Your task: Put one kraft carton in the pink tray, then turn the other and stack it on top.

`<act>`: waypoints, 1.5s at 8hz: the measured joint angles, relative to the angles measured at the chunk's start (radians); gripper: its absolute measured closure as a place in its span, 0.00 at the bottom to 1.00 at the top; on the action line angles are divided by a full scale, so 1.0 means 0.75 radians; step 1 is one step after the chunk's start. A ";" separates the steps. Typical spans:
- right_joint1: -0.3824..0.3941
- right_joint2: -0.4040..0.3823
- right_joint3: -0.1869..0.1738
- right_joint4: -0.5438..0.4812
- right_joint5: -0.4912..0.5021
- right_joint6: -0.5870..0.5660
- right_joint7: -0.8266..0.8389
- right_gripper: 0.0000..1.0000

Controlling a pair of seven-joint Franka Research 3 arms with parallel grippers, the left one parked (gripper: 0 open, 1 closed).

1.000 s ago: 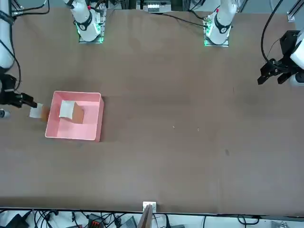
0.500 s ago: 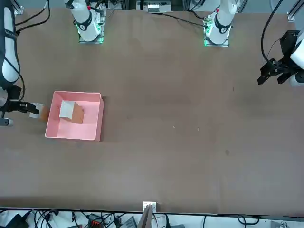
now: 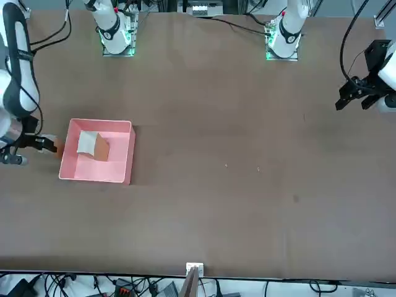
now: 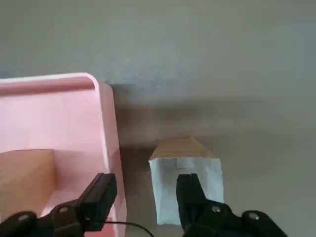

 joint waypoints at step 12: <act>-0.033 0.007 0.001 -0.075 0.000 0.049 -0.004 0.42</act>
